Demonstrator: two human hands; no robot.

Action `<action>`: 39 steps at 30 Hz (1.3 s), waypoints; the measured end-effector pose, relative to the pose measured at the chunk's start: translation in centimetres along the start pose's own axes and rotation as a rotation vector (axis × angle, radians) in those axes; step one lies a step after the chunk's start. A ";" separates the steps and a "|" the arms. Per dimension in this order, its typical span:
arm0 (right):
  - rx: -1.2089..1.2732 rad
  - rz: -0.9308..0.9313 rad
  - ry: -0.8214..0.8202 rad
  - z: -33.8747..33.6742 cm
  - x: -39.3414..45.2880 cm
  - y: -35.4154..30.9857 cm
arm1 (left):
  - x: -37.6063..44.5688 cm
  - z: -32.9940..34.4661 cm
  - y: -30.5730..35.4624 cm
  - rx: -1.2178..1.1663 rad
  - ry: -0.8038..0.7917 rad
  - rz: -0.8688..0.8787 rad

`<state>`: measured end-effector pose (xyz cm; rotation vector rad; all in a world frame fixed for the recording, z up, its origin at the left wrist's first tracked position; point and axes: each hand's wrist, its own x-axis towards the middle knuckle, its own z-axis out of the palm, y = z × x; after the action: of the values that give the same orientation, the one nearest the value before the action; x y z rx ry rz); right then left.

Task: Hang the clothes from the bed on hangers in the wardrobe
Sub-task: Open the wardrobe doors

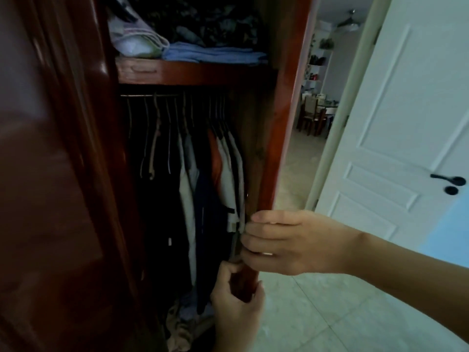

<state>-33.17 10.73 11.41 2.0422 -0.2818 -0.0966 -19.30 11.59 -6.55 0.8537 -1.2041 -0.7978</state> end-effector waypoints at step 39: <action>0.170 0.764 -0.512 1.9 -18.1 -1.5 | -0.2 16.7 -0.2 0.329 -0.665 0.037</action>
<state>-50.83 14.10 8.26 1.9133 -1.4009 -0.1200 -35.77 9.50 -4.37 0.8509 -1.9738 -0.8998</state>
